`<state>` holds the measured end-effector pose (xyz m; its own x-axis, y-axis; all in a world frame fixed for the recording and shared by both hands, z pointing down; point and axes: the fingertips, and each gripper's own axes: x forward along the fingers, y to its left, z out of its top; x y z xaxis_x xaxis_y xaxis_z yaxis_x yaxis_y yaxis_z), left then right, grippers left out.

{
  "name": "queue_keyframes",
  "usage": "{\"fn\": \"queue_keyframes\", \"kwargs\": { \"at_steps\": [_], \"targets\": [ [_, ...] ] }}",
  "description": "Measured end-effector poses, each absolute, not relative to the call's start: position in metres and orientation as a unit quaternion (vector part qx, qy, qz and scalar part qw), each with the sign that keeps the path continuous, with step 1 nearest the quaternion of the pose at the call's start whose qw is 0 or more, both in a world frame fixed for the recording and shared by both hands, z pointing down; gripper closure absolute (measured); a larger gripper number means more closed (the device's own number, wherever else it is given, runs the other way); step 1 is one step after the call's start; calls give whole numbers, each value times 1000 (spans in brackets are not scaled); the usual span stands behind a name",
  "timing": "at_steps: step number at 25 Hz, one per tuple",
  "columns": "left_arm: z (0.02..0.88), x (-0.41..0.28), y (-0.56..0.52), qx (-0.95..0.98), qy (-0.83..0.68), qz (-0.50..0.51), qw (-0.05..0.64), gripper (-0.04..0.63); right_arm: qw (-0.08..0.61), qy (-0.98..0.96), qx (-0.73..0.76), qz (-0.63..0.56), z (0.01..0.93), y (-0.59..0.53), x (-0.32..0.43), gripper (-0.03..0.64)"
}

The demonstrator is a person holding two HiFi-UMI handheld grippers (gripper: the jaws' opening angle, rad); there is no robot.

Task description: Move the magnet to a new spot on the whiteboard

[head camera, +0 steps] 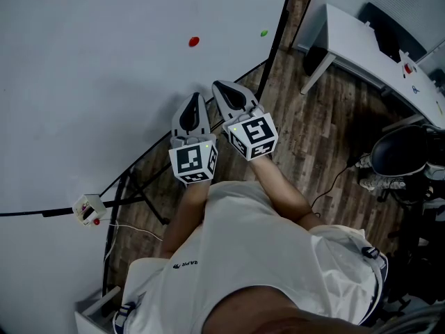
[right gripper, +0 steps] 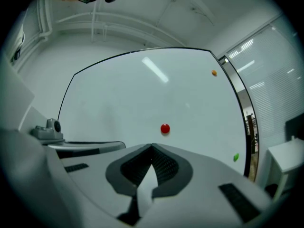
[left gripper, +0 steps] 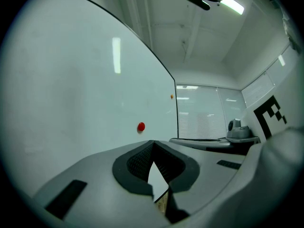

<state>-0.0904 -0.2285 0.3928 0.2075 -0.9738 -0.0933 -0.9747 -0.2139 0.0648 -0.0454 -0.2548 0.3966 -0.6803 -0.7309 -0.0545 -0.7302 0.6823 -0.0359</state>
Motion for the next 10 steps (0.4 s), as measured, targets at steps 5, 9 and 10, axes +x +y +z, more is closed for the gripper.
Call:
{"fn": "queue_keyframes", "kwargs": {
  "at_steps": [5, 9, 10],
  "targets": [
    [392, -91, -227, -776, 629, 56, 4, 594, 31, 917, -398, -7, 398, -252, -44, 603],
    [393, -92, -226, -776, 628, 57, 5, 594, 33, 917, -398, -6, 399, -250, -44, 603],
    [393, -92, -226, -776, 628, 57, 5, 594, 33, 917, -398, -6, 399, -249, -44, 603]
  ]
}}
